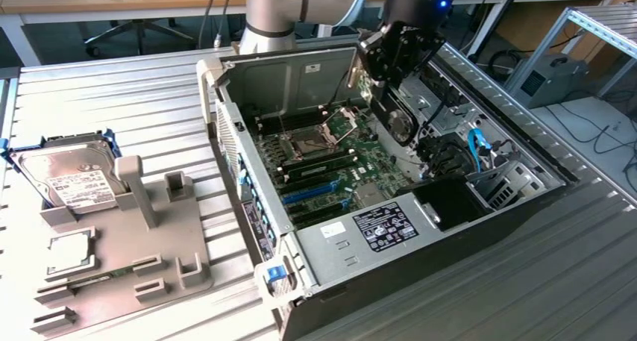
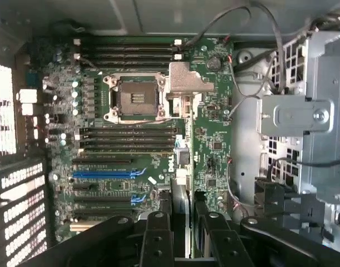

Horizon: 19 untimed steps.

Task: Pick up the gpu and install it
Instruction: 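Insert the gpu into the slot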

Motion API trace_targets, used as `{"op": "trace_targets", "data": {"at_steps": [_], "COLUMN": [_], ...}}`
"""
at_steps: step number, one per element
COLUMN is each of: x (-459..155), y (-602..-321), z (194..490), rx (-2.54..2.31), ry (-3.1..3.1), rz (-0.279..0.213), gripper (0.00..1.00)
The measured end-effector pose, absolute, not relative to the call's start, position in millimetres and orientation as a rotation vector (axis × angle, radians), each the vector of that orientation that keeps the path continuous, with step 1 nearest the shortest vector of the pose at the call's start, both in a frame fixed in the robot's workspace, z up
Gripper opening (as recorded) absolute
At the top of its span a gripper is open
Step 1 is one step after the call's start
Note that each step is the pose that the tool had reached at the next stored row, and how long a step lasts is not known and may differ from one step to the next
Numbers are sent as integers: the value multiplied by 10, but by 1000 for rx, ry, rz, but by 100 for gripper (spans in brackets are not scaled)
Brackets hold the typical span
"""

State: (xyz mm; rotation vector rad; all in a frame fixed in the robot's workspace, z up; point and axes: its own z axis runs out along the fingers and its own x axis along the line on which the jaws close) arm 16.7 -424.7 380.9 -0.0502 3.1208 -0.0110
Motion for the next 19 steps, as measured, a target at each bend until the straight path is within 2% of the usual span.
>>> {"op": "trace_targets", "data": {"at_steps": [19], "x": [167], "y": [-4247], "z": [3808], "rx": [-574], "ry": [3067], "rz": [-5], "gripper": [27]}}
